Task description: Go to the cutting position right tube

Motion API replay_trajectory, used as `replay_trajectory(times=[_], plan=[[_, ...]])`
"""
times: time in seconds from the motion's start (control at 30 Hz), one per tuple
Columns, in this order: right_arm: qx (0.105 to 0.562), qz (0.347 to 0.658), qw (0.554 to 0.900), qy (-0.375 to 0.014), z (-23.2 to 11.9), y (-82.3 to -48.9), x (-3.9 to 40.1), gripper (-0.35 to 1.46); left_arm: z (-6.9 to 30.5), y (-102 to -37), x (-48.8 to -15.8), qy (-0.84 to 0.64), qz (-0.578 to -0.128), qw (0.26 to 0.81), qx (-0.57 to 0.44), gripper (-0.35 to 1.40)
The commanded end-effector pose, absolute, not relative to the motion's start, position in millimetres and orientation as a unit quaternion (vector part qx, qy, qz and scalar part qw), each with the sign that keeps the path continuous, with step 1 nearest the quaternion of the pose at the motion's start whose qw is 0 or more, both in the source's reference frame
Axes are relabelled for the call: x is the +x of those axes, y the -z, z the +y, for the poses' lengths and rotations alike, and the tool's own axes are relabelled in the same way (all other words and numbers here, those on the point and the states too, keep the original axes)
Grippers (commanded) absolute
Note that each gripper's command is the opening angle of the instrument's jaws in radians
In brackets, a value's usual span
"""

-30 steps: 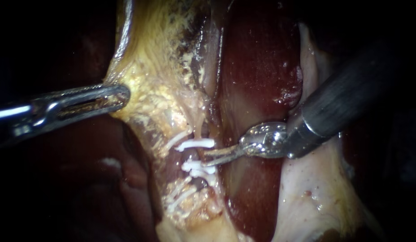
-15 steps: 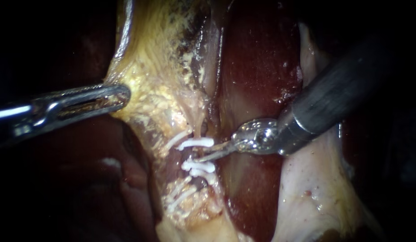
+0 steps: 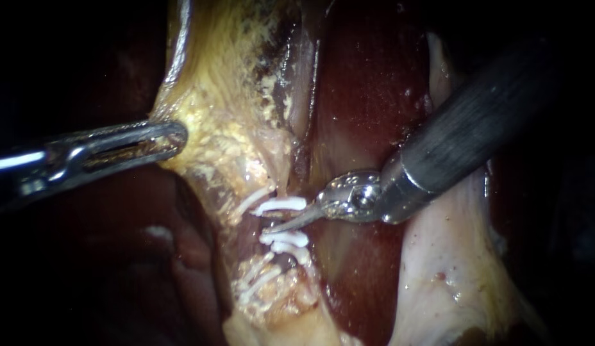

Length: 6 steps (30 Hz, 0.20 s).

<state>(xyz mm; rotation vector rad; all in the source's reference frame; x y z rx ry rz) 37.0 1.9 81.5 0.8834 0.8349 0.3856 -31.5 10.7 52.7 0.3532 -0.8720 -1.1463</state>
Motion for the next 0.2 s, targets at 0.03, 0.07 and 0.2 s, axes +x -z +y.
replay_trajectory(times=[0.03,0.07,0.2], plan=[[0.412,0.39,0.804,-0.18,2.0,-81.5,37.0,0.32,10.7,-52.7,-31.5,0.522,-0.397,0.738,0.161,-0.35],[0.412,0.39,0.804,-0.18,2.0,-81.5,37.0,0.32,10.7,-52.7,-31.5,0.522,-0.397,0.738,0.161,-0.35],[0.412,0.39,0.804,-0.18,2.0,-81.5,37.0,0.32,10.7,-52.7,-31.5,0.522,-0.397,0.738,0.161,-0.35]])
